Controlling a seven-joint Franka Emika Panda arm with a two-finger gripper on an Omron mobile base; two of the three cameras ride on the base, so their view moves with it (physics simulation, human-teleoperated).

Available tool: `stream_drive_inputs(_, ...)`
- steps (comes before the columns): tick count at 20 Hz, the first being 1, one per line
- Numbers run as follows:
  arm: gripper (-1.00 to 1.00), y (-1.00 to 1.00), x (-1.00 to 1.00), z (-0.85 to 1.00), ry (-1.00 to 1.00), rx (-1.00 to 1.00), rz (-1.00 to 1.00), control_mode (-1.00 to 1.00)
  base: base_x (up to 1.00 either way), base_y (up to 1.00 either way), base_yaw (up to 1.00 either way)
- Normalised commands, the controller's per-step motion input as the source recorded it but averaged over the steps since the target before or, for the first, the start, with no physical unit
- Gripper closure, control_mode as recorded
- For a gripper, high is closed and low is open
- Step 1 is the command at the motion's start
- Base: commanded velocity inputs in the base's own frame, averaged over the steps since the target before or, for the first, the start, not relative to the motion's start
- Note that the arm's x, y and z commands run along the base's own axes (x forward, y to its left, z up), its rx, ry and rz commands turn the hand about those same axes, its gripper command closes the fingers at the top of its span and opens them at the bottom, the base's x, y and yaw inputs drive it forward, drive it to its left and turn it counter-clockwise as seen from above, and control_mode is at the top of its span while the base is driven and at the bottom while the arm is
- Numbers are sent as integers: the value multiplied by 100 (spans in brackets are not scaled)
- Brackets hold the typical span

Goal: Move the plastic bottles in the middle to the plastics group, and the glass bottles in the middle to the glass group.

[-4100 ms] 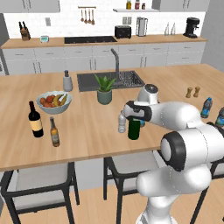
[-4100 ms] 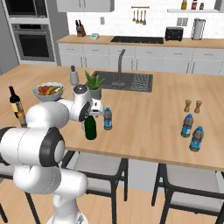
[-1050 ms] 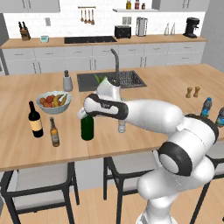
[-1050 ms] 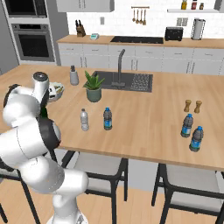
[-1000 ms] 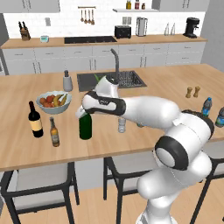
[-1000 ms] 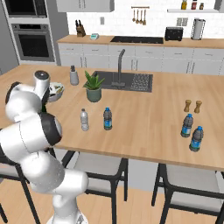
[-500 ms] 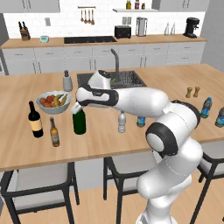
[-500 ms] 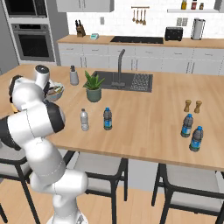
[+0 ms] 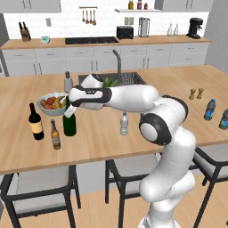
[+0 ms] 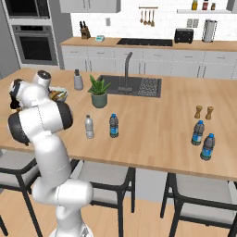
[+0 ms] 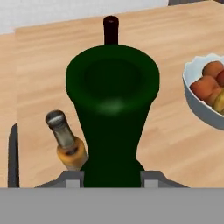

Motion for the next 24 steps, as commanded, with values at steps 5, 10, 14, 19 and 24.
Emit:
stream_drive_inputs(5,100,29,35,0,9,-5,21,-100,0,0,0)
stream_drive_inputs(10,100,17,8,-3,1,-1,15,-100,0,0,0)
stream_drive_inputs(14,100,13,19,-7,0,0,16,-100,0,0,0)
stream_drive_inputs(19,100,3,3,-24,0,0,14,-100,0,0,0)
stream_drive_inputs(24,100,3,0,-50,-3,0,11,-100,0,0,0)
